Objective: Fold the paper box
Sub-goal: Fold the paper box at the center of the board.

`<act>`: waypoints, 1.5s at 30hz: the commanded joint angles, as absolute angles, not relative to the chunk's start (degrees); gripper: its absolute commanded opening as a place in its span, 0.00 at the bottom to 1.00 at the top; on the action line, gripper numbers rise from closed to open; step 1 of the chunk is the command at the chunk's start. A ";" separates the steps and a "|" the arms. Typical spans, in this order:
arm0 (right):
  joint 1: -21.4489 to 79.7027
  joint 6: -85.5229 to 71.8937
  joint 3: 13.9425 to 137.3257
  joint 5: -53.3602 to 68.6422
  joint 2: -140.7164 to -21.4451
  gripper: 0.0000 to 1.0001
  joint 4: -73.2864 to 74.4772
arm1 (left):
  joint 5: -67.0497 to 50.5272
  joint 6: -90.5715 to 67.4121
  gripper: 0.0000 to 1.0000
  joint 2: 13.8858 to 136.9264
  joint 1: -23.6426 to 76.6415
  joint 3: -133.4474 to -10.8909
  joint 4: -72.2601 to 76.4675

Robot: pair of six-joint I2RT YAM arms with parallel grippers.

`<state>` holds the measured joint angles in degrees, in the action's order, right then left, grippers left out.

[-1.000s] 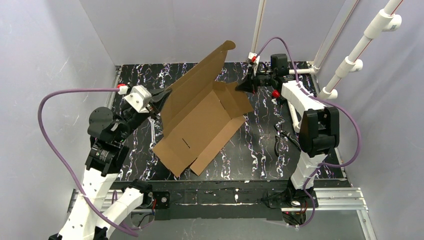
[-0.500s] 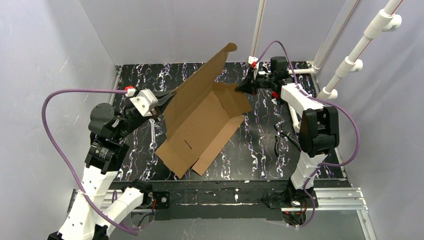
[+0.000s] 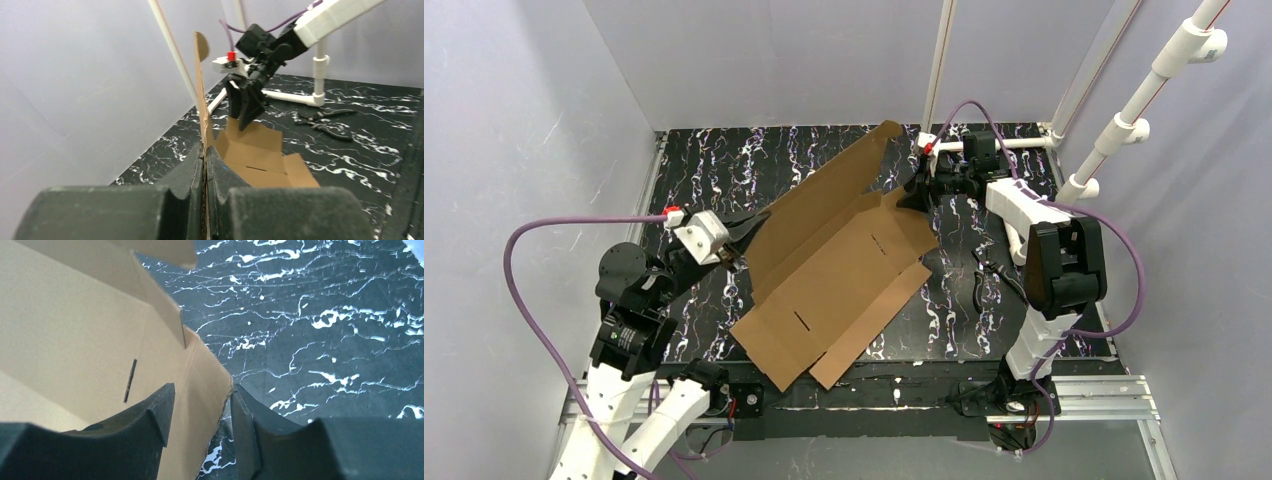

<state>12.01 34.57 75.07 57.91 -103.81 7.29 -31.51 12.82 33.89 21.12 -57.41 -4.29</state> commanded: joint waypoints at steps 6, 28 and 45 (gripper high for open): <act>12.22 26.21 75.24 49.69 -97.83 0.78 19.07 | -16.49 9.55 0.00 33.57 21.01 -53.59 1.78; 12.54 51.70 100.28 56.68 -95.27 0.98 49.57 | -21.07 4.04 0.00 35.27 21.07 -53.62 0.31; 31.89 65.74 122.66 41.48 -104.85 0.95 60.12 | -29.52 11.30 0.00 38.05 21.01 -54.10 -3.60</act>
